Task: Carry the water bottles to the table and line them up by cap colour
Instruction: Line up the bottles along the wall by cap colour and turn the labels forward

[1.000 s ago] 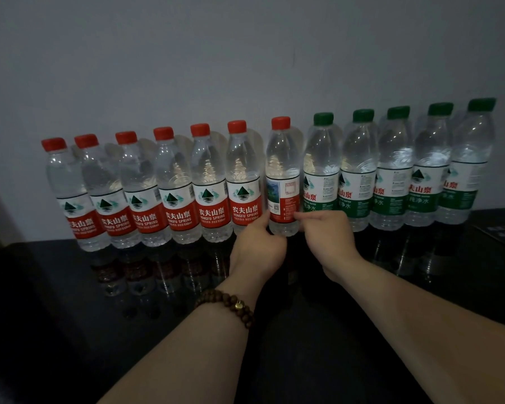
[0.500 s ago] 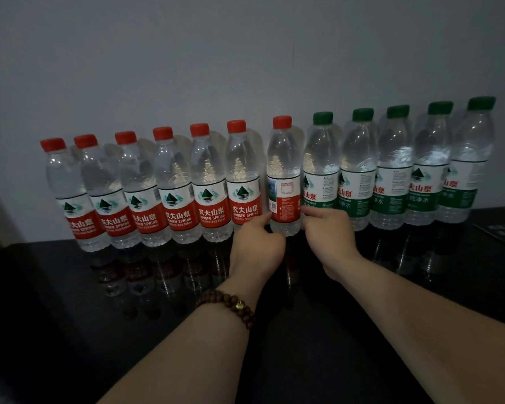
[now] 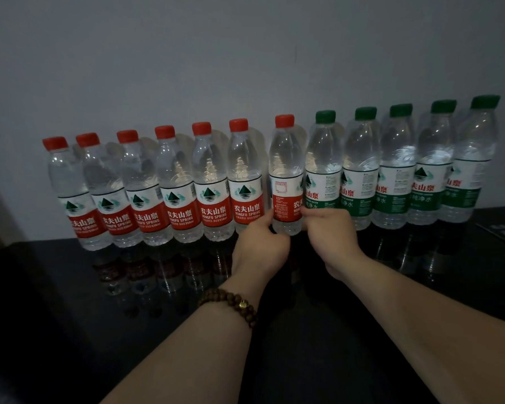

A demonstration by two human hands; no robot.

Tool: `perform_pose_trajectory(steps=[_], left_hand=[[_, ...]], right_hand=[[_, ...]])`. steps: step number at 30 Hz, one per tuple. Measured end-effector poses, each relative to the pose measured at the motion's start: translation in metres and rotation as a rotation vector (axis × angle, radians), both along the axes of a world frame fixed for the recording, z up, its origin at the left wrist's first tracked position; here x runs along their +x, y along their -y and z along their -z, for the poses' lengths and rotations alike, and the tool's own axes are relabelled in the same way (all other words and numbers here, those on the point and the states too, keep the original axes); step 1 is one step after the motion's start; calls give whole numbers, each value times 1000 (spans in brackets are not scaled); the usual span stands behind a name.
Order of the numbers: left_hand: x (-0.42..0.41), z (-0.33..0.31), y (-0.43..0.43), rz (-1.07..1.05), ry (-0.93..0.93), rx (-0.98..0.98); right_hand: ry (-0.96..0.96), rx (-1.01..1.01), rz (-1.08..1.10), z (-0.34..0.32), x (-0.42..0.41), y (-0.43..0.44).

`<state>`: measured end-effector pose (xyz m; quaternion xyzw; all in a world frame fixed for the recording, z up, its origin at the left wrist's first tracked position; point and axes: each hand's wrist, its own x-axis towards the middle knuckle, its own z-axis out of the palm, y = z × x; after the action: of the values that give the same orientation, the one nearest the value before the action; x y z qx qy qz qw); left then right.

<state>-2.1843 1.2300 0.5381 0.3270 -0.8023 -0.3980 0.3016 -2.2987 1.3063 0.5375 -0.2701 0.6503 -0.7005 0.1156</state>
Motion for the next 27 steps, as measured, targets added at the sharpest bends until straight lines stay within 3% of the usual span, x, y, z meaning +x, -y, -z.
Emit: perform_pose_trajectory(steps=[3, 8, 13, 20, 27], left_hand=[[-1, -1, -1, 2, 16, 1], [-1, 2, 4, -106, -108, 85], [-1, 1, 0, -10, -15, 29], [-1, 1, 2, -45, -59, 52], [-2, 0, 0, -36, -41, 32]], right_hand=[[7, -9, 41, -1, 0, -1], [-50, 4, -36, 0, 4, -3], [2, 3, 18, -1, 1, -1], [-73, 22, -1, -1, 3, 0], [-21, 29, 35, 0, -1, 0]])
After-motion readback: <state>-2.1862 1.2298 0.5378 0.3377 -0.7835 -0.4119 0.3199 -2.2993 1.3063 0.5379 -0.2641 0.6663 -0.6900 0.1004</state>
